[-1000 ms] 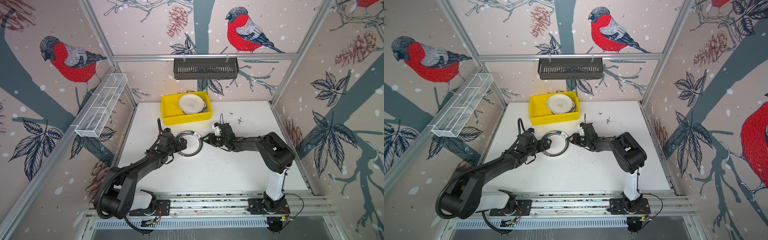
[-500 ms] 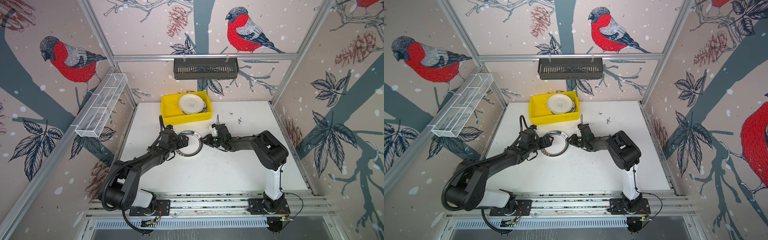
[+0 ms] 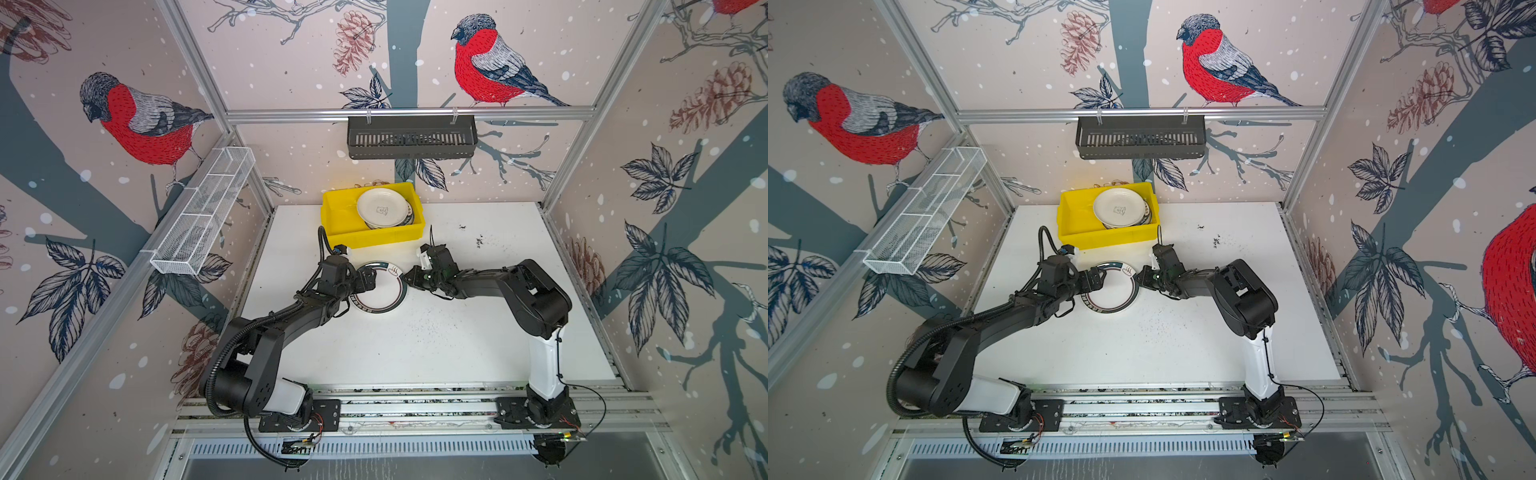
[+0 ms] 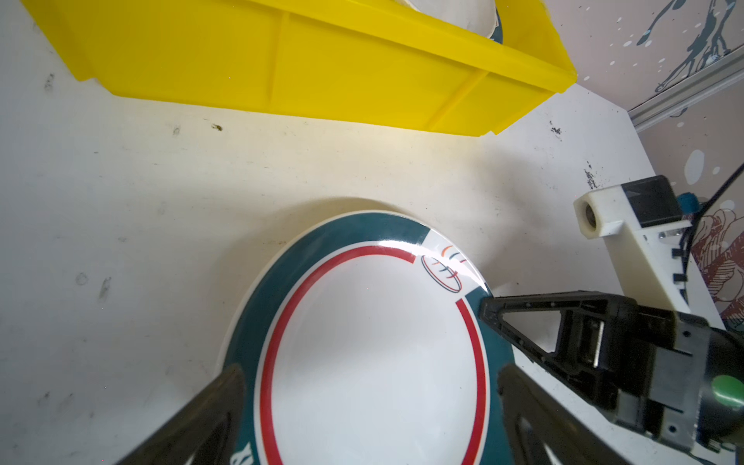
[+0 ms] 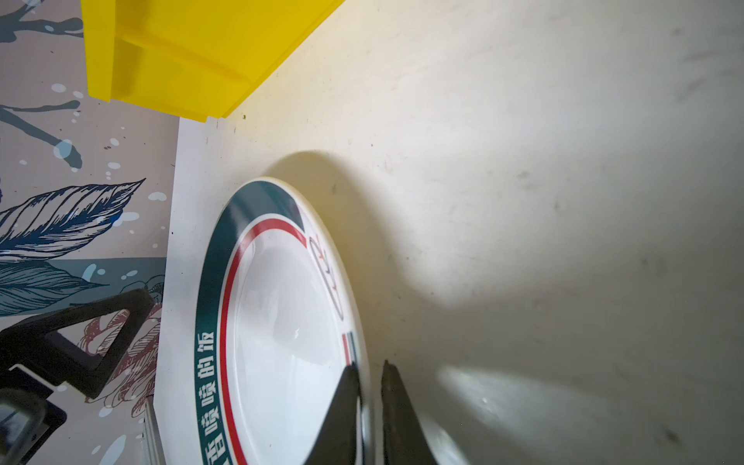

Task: Place the plates into the plastic bin on the countertop
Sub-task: 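Grip the green-and-red-rimmed plate edge with the right gripper and tilt it upright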

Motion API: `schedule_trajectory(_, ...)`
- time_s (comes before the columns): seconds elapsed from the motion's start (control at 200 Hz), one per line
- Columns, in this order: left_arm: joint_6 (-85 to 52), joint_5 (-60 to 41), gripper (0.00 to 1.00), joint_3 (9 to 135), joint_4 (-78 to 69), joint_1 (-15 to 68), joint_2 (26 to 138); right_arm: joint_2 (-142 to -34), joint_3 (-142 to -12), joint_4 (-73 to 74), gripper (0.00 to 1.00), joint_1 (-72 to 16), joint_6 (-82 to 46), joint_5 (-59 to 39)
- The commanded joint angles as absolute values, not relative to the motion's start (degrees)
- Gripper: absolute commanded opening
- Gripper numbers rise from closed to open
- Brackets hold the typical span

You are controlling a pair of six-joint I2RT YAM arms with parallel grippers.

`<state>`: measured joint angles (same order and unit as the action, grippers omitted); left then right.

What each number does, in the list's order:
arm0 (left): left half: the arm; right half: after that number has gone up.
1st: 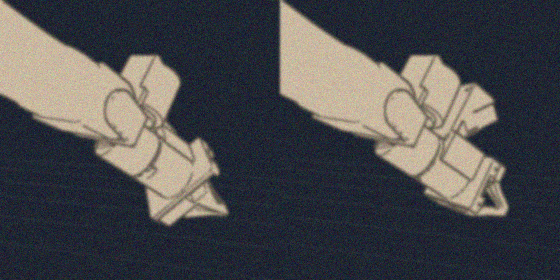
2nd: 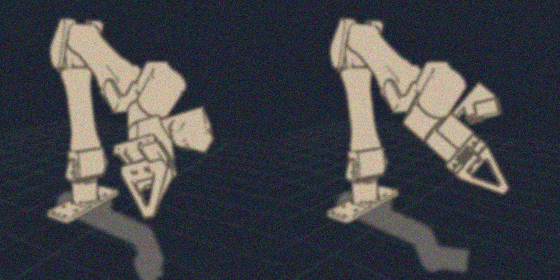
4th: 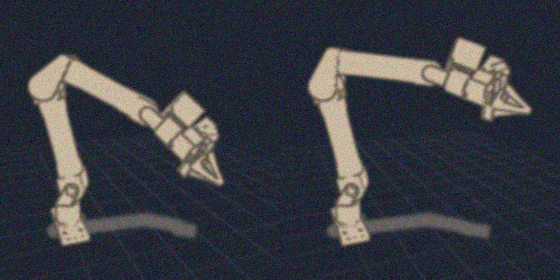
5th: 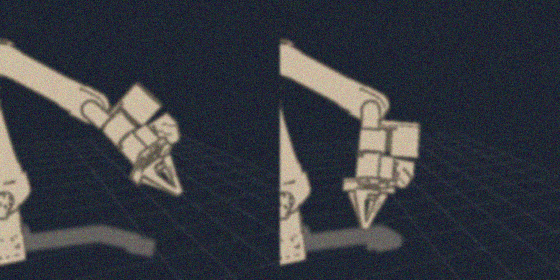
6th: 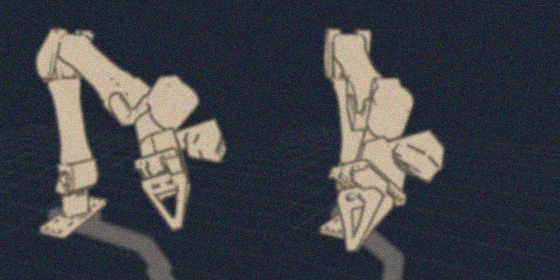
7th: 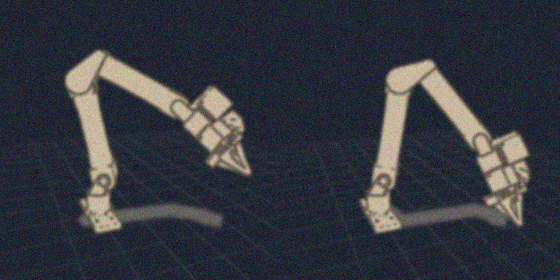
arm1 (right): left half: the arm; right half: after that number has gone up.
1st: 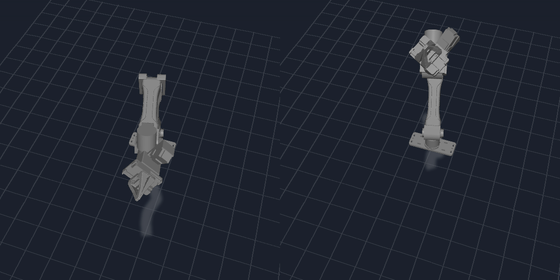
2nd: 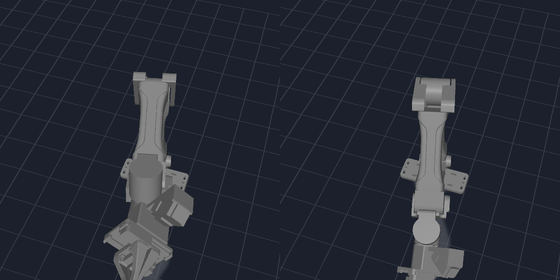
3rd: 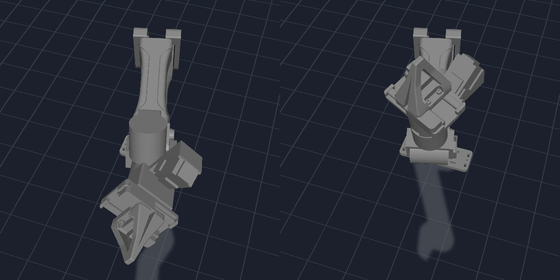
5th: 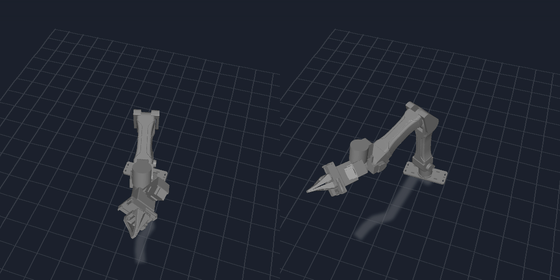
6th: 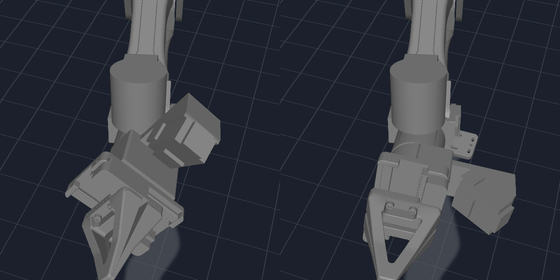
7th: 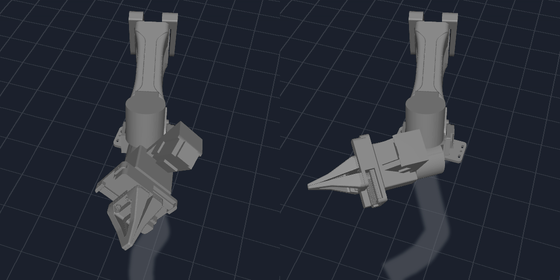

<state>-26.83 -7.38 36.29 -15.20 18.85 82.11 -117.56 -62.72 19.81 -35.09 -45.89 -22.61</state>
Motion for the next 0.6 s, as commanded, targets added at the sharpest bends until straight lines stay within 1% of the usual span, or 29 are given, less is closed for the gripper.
schedule_trajectory(0.0, -24.52, -6.51, 0.97, 35.26, -18.52, 18.77, 80.93, -117.43, -63.25, 17.19, 0.11, -35.05, -43.86, -20.48)
schedule_trajectory(0.06, -24.35, -6.59, 0.97, 34.94, -18.79, 18.77, 80.47, -117.42, -63.67, 16.42, 0.10, -34.97, -43.61, -20.24)
schedule_trajectory(0.16, -24.17, -7.03, 0.97, 34.23, -19.73, 18.76, 79.75, -116.46, -63.90, 15.15, 0.03, -34.65, -42.86, -19.01)
schedule_trajectory(0.395, -24.12, -5.57, 0.97, 31.41, -21.95, 18.76, 77.39, -112.22, -62.69, 12.89, 0.02, -32.51, -42.12, -17.77)
schedule_trajectory(0.595, -24.17, -5.54, 0.97, 30.52, -22.78, 18.79, 76.23, -106.59, -60.51, 10.18, 0.01, -30.39, -40.89, -16.09)
